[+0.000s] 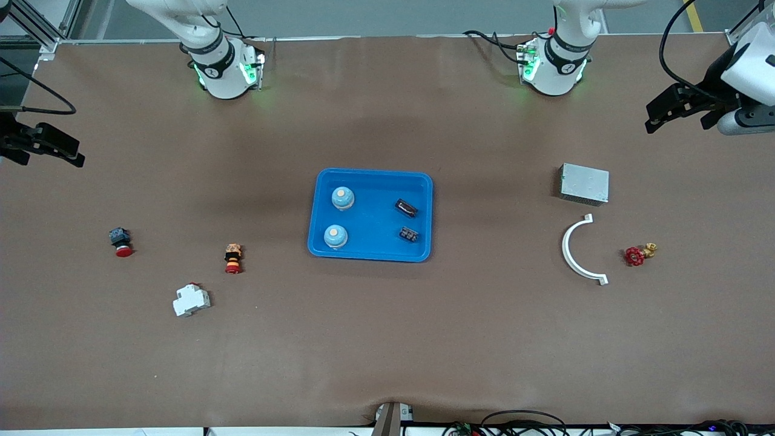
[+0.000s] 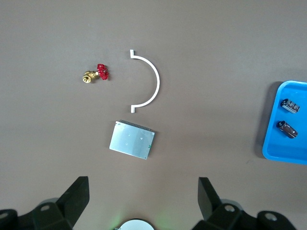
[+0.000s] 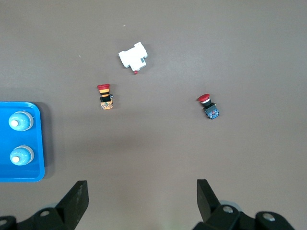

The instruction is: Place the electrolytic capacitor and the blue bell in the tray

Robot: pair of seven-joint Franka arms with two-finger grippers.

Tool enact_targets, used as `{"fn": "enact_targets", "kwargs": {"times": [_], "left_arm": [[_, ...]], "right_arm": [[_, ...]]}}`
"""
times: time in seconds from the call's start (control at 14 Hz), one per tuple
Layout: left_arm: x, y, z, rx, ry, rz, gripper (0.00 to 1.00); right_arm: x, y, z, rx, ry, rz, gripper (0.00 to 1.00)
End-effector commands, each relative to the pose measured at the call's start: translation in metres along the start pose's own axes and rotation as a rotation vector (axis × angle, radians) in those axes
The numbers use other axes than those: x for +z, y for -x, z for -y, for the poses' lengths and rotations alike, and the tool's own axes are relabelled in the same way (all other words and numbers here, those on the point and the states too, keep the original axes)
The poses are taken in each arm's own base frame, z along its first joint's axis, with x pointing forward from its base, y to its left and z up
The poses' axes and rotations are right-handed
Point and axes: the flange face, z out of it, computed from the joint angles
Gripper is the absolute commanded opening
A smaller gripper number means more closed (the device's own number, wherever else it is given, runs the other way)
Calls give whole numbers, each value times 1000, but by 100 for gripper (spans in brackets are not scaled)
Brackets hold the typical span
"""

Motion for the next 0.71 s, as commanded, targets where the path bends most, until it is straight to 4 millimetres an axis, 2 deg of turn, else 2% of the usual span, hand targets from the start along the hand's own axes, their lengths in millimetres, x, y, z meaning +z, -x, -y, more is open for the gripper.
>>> {"fn": "enact_targets", "kwargs": {"times": [0.0,0.64], "left_arm": [[-7,6,-2,15,8,-9,100],[-11,6,-2,9,9,-5,100]], "right_arm": [[-3,5,-2,2,-11,-8,100],[-4,5,-3,6,-39,-10,100]]}}
